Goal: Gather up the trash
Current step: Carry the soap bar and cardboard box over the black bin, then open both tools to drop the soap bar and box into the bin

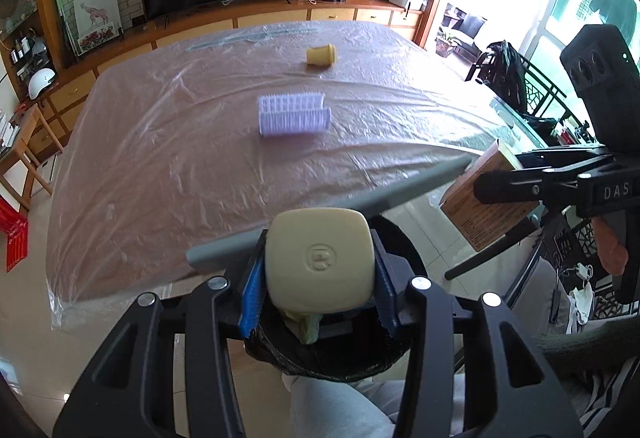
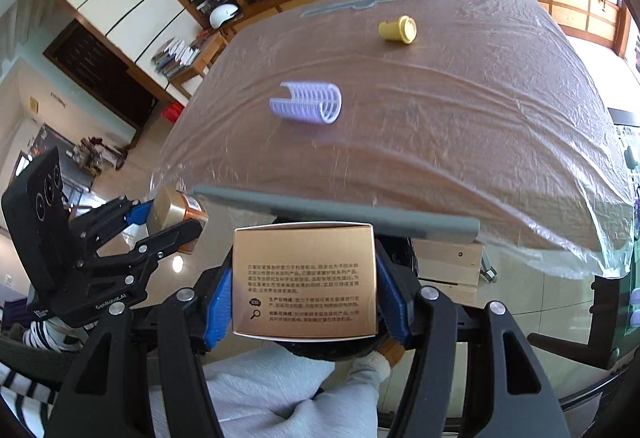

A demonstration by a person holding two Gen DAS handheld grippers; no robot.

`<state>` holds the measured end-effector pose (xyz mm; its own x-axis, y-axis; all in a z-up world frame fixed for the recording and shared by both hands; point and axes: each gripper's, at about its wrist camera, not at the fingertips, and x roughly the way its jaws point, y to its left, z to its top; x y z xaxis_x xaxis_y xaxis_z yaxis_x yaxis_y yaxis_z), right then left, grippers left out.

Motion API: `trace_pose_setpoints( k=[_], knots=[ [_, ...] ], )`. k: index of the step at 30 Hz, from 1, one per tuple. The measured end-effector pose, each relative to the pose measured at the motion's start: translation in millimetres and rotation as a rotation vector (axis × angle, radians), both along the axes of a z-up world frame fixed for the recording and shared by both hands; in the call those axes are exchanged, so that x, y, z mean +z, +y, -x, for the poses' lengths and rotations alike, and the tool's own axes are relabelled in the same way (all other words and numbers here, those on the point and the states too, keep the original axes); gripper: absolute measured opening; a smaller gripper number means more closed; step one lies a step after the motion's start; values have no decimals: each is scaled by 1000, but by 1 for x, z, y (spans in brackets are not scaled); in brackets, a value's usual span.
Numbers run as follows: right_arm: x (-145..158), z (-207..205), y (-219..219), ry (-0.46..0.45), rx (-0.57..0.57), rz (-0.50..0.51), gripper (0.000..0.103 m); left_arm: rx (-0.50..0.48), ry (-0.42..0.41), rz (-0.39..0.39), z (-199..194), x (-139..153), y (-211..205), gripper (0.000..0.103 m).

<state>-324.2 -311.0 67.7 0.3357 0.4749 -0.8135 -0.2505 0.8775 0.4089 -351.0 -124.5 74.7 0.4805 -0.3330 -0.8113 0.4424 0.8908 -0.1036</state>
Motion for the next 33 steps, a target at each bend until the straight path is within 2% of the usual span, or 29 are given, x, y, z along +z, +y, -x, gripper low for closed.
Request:
trace_pose_setpoints(
  k=[14,22,33],
  knots=[
    [-45,22,24,43,95,130,59,-46,68,-74,25,-39,-17,47],
    [-77,22,27,91,90,164,59,-45,116,-117,28,-67,-19,47],
    [-105,8,34,93,45,196,59,-34,159,-135,17,-94,-20,47]
  ],
)
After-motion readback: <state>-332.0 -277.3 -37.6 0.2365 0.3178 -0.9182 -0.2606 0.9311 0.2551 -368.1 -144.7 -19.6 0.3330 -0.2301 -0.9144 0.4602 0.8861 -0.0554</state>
